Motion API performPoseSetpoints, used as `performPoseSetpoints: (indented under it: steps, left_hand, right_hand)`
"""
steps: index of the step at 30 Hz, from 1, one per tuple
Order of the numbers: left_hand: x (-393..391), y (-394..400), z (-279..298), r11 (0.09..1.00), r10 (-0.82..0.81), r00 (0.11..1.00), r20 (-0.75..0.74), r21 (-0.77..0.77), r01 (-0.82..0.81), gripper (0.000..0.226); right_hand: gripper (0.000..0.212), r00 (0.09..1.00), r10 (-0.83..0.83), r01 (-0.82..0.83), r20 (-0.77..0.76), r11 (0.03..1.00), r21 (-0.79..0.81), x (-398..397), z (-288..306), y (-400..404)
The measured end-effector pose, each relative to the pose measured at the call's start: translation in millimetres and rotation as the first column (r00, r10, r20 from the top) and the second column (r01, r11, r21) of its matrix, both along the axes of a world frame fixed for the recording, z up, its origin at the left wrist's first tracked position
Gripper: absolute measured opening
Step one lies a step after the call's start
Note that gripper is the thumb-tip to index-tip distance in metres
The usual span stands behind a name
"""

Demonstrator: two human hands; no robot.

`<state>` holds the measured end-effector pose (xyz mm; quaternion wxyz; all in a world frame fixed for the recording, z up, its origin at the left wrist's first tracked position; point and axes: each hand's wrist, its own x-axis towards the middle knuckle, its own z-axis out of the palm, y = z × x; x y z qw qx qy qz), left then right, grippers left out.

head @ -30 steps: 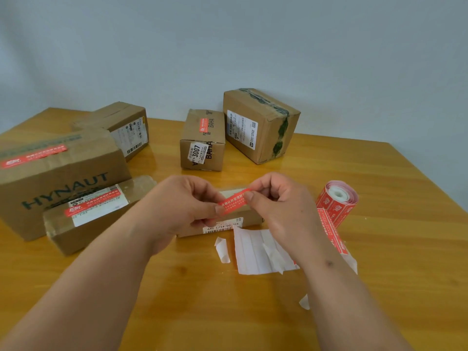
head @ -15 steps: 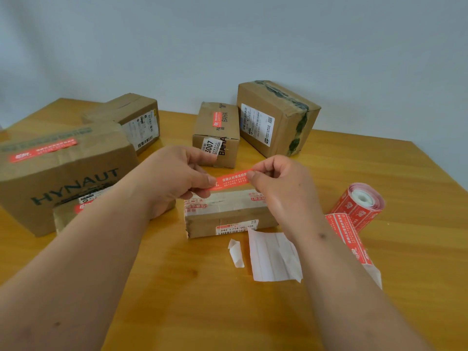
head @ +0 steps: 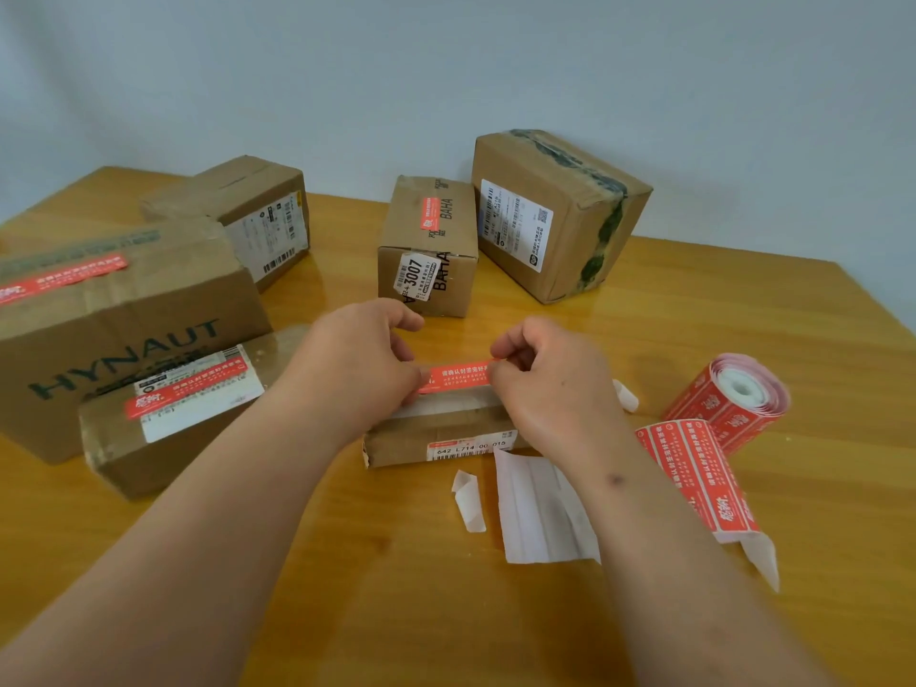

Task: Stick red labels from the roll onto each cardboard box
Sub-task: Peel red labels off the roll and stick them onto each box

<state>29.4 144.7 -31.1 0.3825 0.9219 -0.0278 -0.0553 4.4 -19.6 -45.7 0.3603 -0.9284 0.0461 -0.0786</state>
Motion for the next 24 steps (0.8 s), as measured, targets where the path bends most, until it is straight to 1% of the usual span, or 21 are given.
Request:
performPoseSetpoints:
  steps: [8, 20, 24]
  left_hand:
    - [-0.1, -4.8, -7.4, 0.996, -0.011, 0.999, 0.052, 0.095, 0.006, 0.054]
    - [1.2, -8.6, -14.7, 0.992, 0.012, 0.998, 0.057, 0.127, -0.019, 0.055]
    - [3.5, -10.3, -17.7, 0.986, 0.025, 0.998, 0.057, 0.165, -0.034, 0.058]
  right_hand:
    - [0.011, 1.000, 0.003, -0.004, -0.019, 0.999, -0.052, 0.7, -1.7, 1.2]
    - [0.010, 0.998, 0.014, -0.023, -0.055, 0.986, -0.164, -0.4, -1.2, 6.2]
    - [0.009, 0.998, 0.014, -0.027, -0.063, 0.976, -0.216, 0.4, -1.1, 7.8]
